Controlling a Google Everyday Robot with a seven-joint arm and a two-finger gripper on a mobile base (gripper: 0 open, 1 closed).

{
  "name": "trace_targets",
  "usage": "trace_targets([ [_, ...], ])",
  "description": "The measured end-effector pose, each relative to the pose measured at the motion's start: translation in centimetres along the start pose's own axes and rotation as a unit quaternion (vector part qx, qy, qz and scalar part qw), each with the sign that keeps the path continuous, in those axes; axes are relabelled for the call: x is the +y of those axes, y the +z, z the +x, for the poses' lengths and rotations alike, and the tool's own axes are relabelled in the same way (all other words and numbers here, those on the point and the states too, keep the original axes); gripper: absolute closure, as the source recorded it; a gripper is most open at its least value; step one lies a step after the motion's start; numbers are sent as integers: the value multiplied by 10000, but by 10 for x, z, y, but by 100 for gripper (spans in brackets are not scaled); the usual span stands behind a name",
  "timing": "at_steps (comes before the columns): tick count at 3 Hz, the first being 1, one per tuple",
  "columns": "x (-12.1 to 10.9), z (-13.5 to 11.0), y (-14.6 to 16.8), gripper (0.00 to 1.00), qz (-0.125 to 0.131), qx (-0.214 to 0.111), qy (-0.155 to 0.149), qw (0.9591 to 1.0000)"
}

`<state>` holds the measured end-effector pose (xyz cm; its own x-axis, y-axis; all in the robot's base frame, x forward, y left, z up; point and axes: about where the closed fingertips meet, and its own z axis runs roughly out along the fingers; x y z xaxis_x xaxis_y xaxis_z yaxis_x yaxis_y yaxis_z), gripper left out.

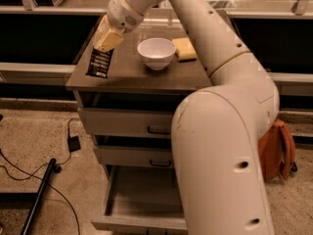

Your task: Place rxbar chocolate into bottom drawer

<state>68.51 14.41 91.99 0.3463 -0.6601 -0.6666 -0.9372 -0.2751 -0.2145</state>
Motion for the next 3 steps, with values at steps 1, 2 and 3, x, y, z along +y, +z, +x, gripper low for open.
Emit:
trace_targets([
  [1,29,-1,-30,100,81,671,25,9977],
  [2,85,-25,-112,100,1037,1078,703,9862],
  [3,149,-10,-147,100,1371,1358,1285,9728],
])
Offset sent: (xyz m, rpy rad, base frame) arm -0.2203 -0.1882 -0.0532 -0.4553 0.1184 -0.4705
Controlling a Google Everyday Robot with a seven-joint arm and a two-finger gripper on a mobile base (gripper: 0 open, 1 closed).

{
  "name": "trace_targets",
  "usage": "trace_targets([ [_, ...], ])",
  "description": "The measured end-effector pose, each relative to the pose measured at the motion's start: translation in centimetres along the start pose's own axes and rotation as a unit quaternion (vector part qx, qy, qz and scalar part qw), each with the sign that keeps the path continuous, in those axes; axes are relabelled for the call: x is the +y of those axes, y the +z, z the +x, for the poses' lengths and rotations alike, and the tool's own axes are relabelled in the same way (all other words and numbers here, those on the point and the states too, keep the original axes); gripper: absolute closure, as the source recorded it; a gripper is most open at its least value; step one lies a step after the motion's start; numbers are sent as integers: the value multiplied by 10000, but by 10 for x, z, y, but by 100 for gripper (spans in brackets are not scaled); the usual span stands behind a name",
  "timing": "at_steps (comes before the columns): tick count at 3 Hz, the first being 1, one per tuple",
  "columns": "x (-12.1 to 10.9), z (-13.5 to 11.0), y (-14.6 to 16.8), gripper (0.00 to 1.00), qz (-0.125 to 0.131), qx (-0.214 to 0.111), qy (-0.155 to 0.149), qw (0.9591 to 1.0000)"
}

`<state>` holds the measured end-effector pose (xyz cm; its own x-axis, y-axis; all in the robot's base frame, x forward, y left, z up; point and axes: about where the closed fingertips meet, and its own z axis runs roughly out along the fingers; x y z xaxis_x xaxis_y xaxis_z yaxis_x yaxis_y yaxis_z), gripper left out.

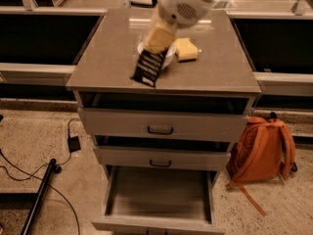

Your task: Place rxbar chocolate into bottom drawer

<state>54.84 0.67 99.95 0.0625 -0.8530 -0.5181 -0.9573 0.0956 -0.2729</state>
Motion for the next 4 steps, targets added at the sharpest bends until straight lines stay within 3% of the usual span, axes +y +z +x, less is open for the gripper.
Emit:
trace_targets([
  [1,20,43,7,100,-140,320,269,9990],
  [2,25,52,40,100,-262,194,346,9989],
  [3,57,57,83,100,-440,-306,427,9976],
  [4,93,111,123,100,-421,-641,1157,9903],
])
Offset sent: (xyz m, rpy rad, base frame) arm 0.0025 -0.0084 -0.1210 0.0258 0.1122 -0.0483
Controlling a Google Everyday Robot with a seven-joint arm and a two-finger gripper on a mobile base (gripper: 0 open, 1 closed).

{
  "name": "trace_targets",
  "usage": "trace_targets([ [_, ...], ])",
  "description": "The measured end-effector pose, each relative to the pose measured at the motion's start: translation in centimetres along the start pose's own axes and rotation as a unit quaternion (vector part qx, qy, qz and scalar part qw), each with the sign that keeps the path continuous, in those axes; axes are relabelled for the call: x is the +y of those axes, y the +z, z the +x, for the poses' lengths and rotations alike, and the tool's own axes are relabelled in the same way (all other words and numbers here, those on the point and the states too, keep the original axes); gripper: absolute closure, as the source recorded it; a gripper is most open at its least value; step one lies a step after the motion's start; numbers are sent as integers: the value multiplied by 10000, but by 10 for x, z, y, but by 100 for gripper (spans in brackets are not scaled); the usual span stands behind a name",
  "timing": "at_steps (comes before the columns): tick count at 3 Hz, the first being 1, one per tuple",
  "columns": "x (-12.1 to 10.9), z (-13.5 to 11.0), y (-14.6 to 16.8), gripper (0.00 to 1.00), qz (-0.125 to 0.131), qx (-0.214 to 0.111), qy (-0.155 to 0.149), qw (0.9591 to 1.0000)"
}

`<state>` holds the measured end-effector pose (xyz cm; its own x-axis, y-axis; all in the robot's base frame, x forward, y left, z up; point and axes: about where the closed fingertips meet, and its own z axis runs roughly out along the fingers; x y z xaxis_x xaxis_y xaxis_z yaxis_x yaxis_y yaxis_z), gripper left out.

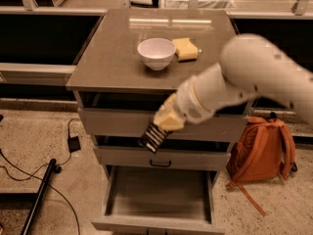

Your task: Place rxbar chocolate into bottom drawer

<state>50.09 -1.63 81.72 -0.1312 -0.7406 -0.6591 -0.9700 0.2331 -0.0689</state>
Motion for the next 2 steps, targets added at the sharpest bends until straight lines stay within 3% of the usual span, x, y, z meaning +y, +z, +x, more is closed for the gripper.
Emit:
trace_targets([
  [1,15,72,38,100,42,-86,784,9969],
  [2,19,80,45,100,55,-70,840,9964],
])
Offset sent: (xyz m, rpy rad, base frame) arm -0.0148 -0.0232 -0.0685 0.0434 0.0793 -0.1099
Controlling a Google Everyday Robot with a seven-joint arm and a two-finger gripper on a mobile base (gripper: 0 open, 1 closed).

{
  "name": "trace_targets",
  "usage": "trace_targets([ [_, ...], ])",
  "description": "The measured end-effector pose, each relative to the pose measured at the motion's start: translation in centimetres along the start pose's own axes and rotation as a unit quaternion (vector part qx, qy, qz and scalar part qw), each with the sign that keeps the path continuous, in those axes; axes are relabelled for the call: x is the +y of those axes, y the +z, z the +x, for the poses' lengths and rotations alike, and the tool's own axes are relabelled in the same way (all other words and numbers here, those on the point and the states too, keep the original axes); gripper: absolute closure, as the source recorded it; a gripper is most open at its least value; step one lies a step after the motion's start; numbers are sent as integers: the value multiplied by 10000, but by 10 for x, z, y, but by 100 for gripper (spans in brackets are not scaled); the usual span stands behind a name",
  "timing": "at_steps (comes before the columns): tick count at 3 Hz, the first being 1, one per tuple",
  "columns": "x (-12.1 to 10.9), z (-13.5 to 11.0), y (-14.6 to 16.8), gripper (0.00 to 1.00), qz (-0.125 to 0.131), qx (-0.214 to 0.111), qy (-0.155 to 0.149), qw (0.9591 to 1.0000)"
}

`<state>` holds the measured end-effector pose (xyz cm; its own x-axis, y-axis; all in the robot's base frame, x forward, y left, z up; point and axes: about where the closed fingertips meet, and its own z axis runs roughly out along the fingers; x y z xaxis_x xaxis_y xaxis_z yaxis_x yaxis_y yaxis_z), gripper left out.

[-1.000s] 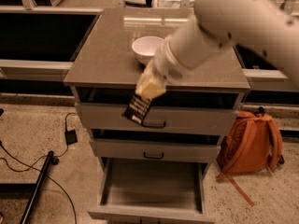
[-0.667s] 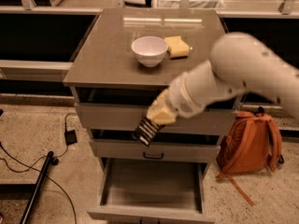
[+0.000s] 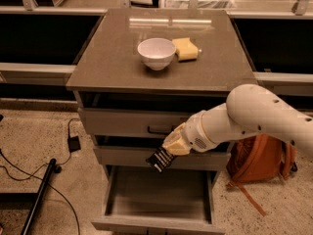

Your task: Place rxbar chocolate into bottom drawer

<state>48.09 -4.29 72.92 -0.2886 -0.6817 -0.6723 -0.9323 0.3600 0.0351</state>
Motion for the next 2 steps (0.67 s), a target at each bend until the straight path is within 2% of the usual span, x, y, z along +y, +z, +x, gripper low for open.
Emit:
trace_targets([
  [1,-4,9,8,100,-181,-180,331,9991],
  [2,-16,97,52,100,-257,-474,2056,9772],
])
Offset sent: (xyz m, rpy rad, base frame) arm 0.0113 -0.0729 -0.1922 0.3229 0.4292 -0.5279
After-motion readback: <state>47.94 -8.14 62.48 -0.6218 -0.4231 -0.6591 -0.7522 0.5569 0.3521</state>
